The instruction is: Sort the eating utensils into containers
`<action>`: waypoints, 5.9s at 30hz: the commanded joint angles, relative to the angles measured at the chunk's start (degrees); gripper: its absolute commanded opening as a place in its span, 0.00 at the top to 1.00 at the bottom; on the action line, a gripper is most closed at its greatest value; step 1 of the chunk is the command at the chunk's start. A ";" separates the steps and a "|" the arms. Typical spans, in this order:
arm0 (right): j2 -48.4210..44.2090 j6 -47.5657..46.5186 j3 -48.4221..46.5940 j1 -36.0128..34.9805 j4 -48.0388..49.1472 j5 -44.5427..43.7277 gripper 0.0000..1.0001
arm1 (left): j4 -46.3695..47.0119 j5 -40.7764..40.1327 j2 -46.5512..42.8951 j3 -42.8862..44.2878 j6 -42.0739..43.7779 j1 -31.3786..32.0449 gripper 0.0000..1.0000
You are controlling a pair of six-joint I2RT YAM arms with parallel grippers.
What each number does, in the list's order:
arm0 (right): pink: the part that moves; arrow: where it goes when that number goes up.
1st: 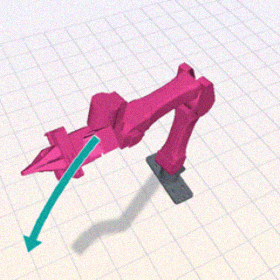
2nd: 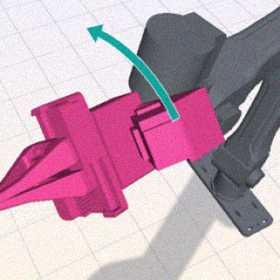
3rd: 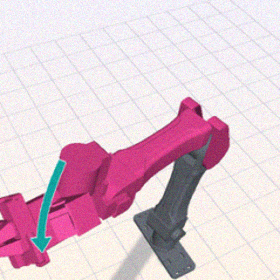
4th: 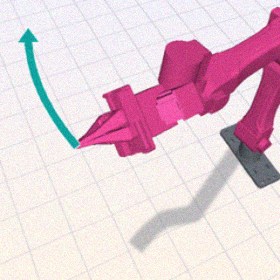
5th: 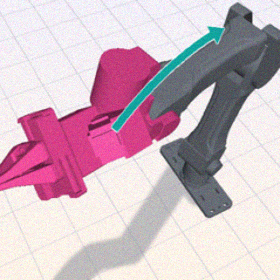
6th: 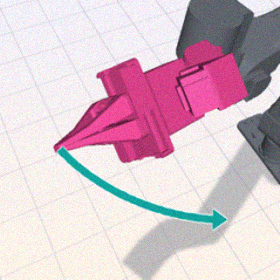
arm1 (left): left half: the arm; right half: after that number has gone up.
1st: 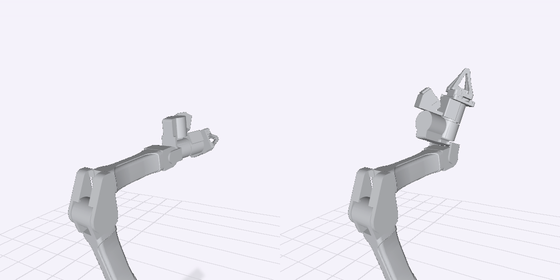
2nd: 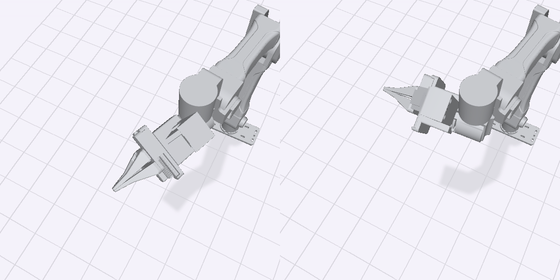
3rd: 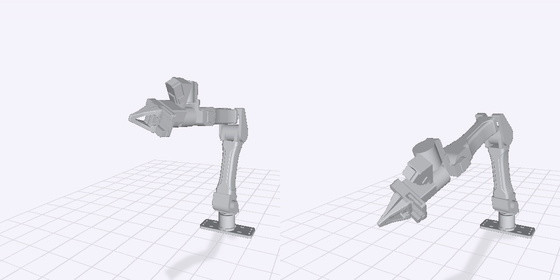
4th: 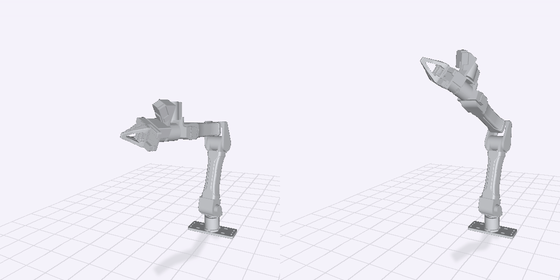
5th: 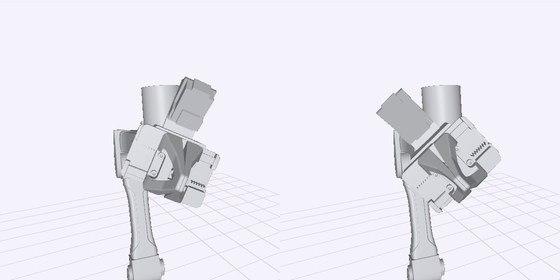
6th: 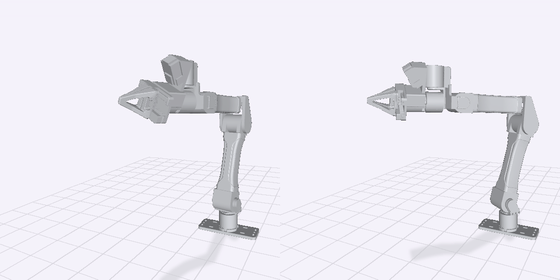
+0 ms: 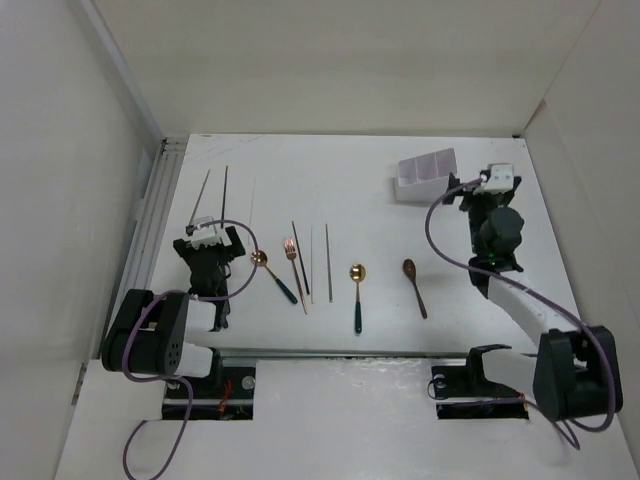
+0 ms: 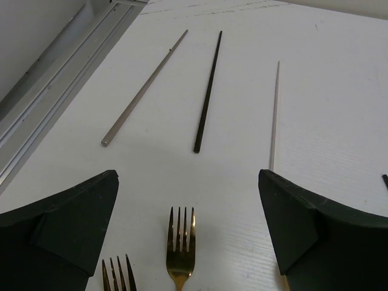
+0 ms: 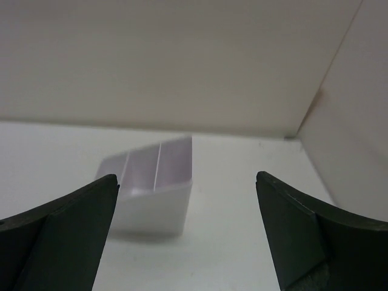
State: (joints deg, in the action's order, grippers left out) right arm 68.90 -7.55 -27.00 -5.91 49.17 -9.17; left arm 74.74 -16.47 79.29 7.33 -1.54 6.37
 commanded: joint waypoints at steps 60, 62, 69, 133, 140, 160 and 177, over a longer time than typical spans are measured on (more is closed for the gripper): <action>14.50 -11.61 -53.24 -25.11 -51.10 1.09 0.24 | -112.88 27.10 56.86 105.96 31.07 -17.80 0.66; 14.50 -11.61 -53.77 -25.11 -51.10 1.08 0.24 | -113.75 27.10 57.55 106.65 31.07 -17.80 0.83; 14.50 -12.14 -54.29 -25.11 -51.10 0.64 0.21 | -114.47 31.49 56.69 107.71 28.09 -17.80 1.00; 39.03 34.18 -70.20 -31.53 -10.06 43.09 0.91 | -90.30 58.92 0.08 89.62 -0.74 6.37 1.00; 36.31 32.35 -64.85 -28.12 -8.12 41.08 1.00 | -90.30 55.07 -0.45 88.29 -1.36 6.90 0.00; 33.65 4.21 -52.45 8.02 -29.57 21.56 1.00 | -84.13 15.85 6.13 70.63 9.19 2.26 0.00; 39.12 6.15 -52.54 8.02 -29.57 20.68 0.65 | -86.52 9.45 25.99 76.33 7.17 -5.49 0.07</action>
State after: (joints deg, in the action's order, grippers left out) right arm 110.30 -1.50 -79.20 2.09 17.30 11.25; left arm -14.90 -4.60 103.72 83.74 5.89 2.00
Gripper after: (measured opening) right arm 0.297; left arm 0.938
